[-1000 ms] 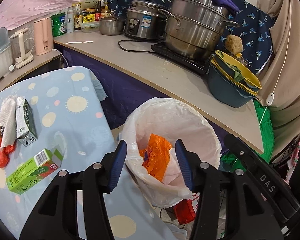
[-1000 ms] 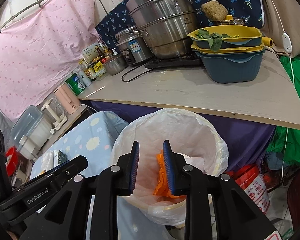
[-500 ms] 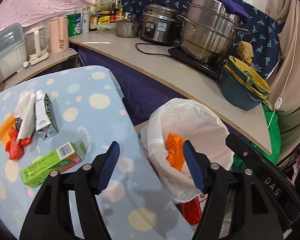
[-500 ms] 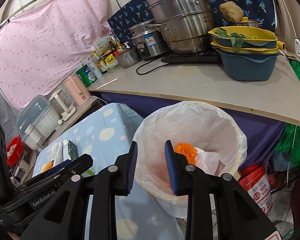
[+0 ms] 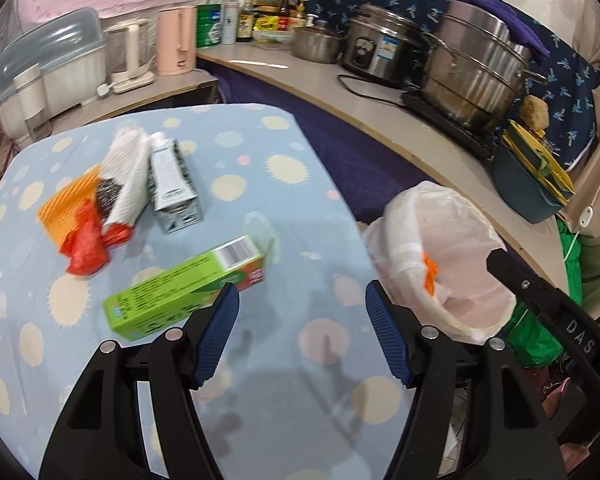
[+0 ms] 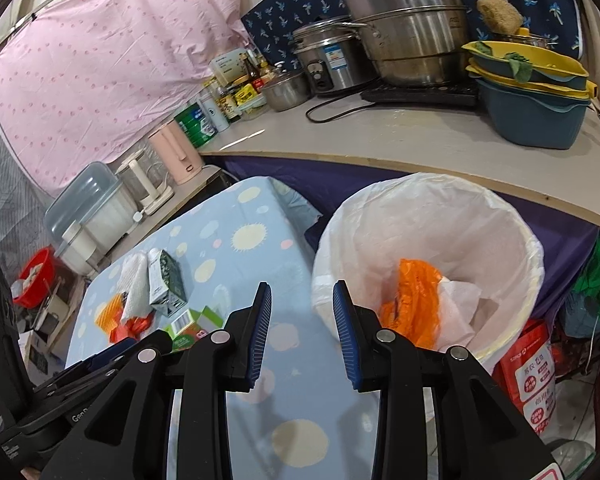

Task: Collect trash
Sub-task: 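Move both open tools back toward the green box on the table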

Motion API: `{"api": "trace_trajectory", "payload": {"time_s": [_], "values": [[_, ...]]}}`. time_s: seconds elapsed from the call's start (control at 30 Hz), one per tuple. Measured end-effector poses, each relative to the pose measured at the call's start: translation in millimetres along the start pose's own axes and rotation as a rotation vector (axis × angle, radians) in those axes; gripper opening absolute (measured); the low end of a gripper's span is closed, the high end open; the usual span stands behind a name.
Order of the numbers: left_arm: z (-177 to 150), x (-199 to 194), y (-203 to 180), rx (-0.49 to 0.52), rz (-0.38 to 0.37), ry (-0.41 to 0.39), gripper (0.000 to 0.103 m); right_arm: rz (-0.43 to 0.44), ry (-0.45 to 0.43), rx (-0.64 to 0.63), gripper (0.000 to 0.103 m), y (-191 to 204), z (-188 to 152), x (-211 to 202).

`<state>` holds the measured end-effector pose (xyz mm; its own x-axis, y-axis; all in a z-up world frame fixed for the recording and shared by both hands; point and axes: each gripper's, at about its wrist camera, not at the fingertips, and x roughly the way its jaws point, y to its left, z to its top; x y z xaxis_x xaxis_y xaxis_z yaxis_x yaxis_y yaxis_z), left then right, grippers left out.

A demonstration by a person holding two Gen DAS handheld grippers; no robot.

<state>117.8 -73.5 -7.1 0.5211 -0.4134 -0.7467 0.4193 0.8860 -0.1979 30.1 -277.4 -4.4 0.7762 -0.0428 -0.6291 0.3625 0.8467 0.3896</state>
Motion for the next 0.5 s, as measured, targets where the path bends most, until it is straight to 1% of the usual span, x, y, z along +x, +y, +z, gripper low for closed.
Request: {"api": "trace_trajectory", "payload": {"time_s": [0.23, 0.5], "values": [[-9.9, -1.3, 58.5, -0.064, 0.072, 0.009, 0.062, 0.028, 0.057, -0.025, 0.032, 26.9, -17.8, 20.8], [-23.3, -2.0, 113.1, -0.107, 0.143, 0.018, 0.062, 0.054, 0.121, -0.06, 0.032, 59.7, -37.1, 48.9]]}}
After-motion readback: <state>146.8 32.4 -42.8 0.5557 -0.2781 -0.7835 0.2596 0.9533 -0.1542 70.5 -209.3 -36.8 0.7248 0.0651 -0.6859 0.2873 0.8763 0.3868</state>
